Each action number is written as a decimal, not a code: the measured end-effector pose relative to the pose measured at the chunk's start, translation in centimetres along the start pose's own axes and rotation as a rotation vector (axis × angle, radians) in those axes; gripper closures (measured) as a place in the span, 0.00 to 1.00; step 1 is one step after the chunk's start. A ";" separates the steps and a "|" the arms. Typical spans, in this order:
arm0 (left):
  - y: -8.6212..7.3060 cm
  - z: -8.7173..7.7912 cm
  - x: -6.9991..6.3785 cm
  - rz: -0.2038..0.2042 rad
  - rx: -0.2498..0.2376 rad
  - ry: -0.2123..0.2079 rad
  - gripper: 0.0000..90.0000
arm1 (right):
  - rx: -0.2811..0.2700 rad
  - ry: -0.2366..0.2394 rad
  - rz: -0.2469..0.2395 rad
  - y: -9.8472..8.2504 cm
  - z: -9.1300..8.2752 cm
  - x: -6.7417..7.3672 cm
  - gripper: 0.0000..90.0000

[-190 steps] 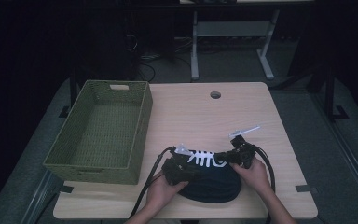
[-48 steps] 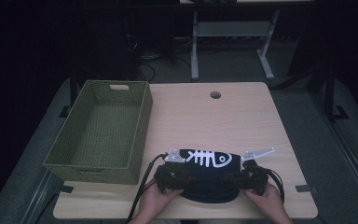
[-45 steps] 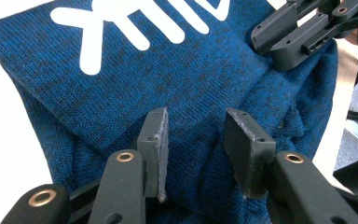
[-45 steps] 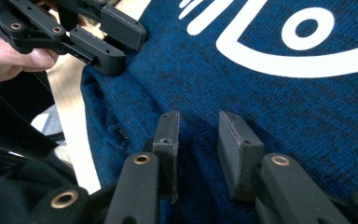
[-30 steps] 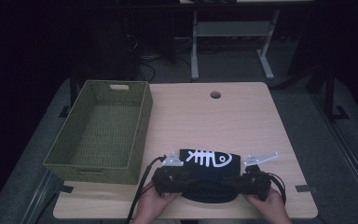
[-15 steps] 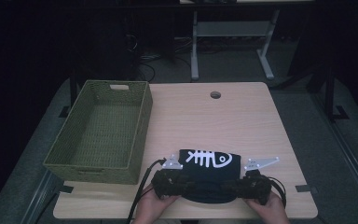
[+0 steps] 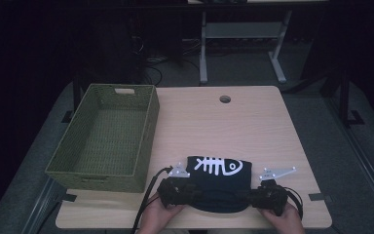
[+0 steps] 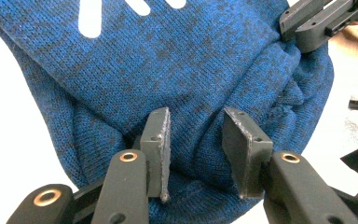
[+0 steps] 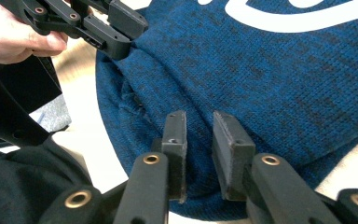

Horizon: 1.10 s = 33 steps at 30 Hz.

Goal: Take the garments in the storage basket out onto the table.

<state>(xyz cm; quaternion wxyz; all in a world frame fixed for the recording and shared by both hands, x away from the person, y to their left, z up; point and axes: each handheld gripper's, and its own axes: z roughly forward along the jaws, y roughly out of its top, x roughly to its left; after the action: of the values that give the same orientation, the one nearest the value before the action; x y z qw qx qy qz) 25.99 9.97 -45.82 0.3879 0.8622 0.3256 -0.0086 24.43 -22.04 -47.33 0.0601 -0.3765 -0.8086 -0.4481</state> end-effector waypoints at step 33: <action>2.4 -1.3 2.6 -0.149 -0.100 0.116 0.56 | -0.082 -0.176 0.122 1.8 -2.7 -2.6 0.61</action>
<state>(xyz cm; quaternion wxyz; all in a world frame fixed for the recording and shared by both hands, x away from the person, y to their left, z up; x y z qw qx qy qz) 29.06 11.09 -44.07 0.4092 0.8143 0.4107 0.0287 26.86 -24.99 -45.63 0.0007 -0.4651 -0.7673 -0.4415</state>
